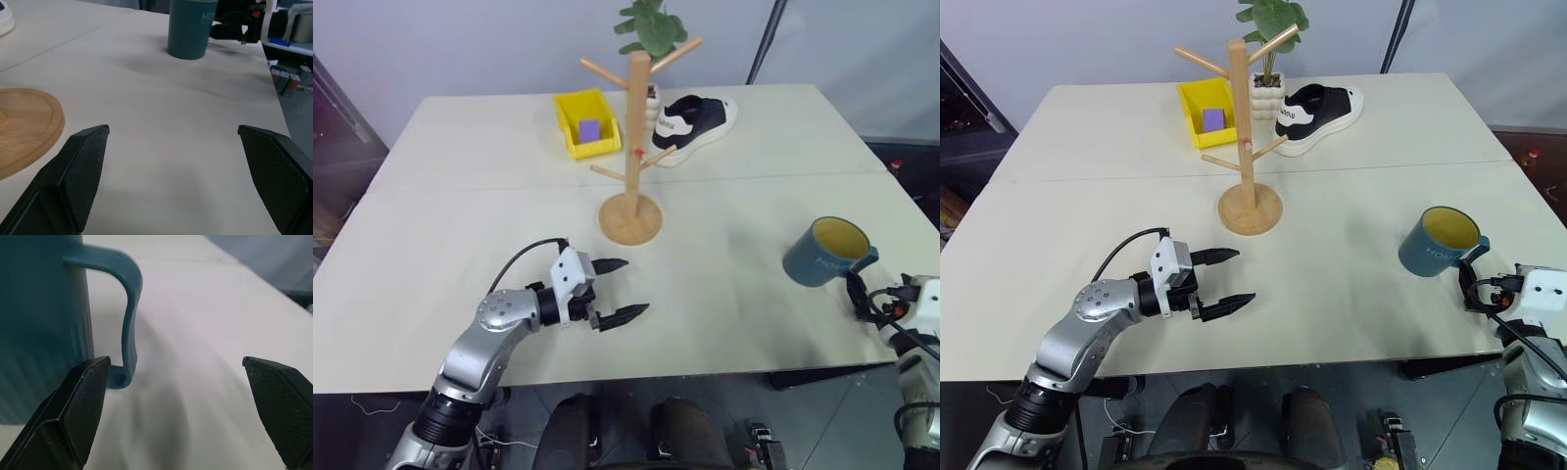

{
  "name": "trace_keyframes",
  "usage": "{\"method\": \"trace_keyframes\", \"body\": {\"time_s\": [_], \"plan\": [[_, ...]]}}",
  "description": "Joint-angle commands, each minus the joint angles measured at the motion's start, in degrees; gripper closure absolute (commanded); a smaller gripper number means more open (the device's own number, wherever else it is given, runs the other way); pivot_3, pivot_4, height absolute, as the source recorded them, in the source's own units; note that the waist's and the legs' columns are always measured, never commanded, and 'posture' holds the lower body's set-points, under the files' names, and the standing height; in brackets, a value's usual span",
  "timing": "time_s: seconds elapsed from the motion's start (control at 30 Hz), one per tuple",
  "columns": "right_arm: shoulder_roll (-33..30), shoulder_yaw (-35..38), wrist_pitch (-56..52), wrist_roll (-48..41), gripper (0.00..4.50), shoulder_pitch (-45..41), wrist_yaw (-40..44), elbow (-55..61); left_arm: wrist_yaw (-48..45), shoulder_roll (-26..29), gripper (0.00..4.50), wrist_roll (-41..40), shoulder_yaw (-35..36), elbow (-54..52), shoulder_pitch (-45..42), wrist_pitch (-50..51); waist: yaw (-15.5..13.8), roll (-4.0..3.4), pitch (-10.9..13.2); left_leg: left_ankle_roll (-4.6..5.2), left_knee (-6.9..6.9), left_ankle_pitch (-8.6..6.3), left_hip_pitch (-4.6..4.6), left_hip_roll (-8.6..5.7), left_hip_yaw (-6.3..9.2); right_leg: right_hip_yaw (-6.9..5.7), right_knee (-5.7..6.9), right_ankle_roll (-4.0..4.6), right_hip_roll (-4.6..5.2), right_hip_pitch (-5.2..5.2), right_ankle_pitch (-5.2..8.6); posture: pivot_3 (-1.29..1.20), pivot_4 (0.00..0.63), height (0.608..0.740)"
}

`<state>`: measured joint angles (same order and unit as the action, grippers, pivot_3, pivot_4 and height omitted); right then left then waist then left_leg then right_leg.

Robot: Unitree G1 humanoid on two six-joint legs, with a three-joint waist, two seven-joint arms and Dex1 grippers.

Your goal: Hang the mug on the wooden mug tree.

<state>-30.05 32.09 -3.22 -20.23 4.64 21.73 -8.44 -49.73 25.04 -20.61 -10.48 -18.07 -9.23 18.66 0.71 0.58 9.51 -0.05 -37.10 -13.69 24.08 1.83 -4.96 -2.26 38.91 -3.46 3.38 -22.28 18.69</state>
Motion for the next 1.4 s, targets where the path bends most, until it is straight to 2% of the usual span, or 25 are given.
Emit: {"method": "trace_keyframes", "body": {"time_s": [0.03,0.07,0.17,0.4,0.63,0.73,0.8,0.9,1.0,1.17,1.4], "plan": [[-1.3,-0.2,0.2,-0.3,0.02,-1.6,1.3,-0.1,0.5,0.1,0.0,0.0,0.1,-2.0,0.0,-0.8,0.0,0.0,0.0,0.0,0.0,0.0,0.0,0.0,0.0,0.0,0.0,0.0,-0.01,0.0,0.0,0.0,0.15,0.74],[-1.4,-0.3,0.2,-0.4,0.02,-1.9,1.7,-0.4,0.6,0.2,0.0,0.1,0.1,-2.0,0.0,-0.9,0.0,0.0,0.0,0.0,0.0,0.0,0.0,0.0,0.0,0.0,0.0,0.0,-0.01,0.0,0.0,0.0,0.15,0.74],[-1.4,-0.5,0.1,-0.6,0.82,-3.2,2.3,-1.4,0.8,0.2,0.0,0.2,0.1,-2.0,0.1,-0.9,0.0,0.0,0.0,0.0,0.0,0.0,0.0,0.0,0.0,0.0,0.0,-0.01,-0.01,0.01,0.0,0.0,0.15,0.74],[-0.6,-1.3,-0.3,-2.2,4.46,-3.6,5.1,-0.7,0.8,0.6,0.0,0.7,0.3,-1.3,0.0,-1.6,0.0,0.0,0.0,0.0,0.0,0.0,0.0,0.0,0.0,0.0,0.0,-0.01,-0.01,0.02,0.0,0.0,0.15,0.74],[-1.9,-4.1,-2.4,-0.5,4.49,-0.8,5.9,7.6,1.1,1.3,0.0,1.2,1.4,0.1,-0.1,-2.6,0.1,-0.01,0.0,0.0,0.0,0.0,-0.01,0.01,0.0,0.01,0.0,-0.01,-0.02,0.01,0.0,0.0,0.15,0.74],[-6.2,-13.0,-3.1,8.1,4.49,-1.4,7.1,20.4,1.8,1.8,0.0,2.2,2.9,2.4,-0.5,-4.6,0.4,-0.18,0.0,0.0,0.0,0.0,-0.02,0.02,-0.01,0.03,0.01,-0.01,-0.02,-0.01,0.0,0.0,0.15,0.74],[-9.4,-19.1,-4.0,13.4,4.49,-4.2,7.8,27.8,2.2,2.3,0.0,2.9,4.0,4.2,-1.1,-6.0,0.6,-0.2,0.0,-0.02,0.01,0.01,-0.04,0.06,-0.07,0.15,0.07,-0.02,-0.11,-0.09,0.0,0.0,0.15,0.74],[-13.2,-27.7,-11.8,21.4,4.49,-14.3,7.8,37.6,2.6,3.3,0.0,3.2,6.7,6.8,-2.9,-7.9,0.2,-0.16,0.1,-0.07,0.0,0.04,-0.06,0.15,-0.03,0.18,0.08,-0.02,-0.24,-0.11,0.0,0.0,0.15,0.74],[-13.6,-34.1,-19.6,23.6,4.49,-23.4,9.8,42.9,2.9,3.9,0.0,2.3,9.1,8.1,-4.2,-8.4,-0.2,0.05,0.1,-0.1,0.0,0.05,0.01,0.14,-0.01,0.16,0.08,-0.02,-0.23,-0.15,0.0,0.0,0.15,0.74],[-13.6,-41.0,-27.8,27.9,4.49,-33.0,12.2,45.1,2.8,4.9,0.0,-0.4,13.1,7.2,-5.1,-6.6,-0.9,0.18,0.2,0.03,-0.09,-0.02,0.28,-0.02,0.01,0.11,-0.09,-0.02,0.0,-0.19,0.0,0.0,0.15,0.74],[-14.3,-45.6,-31.3,31.2,4.49,-41.2,16.0,43.9,0.8,7.6,0.0,-8.3,17.6,2.4,-4.3,-0.4,-0.2,0.21,0.2,0.05,-0.12,-0.04,0.29,0.0,0.05,0.01,-0.09,-0.01,0.06,-0.22,-0.01,0.0,0.15,0.74]]}}
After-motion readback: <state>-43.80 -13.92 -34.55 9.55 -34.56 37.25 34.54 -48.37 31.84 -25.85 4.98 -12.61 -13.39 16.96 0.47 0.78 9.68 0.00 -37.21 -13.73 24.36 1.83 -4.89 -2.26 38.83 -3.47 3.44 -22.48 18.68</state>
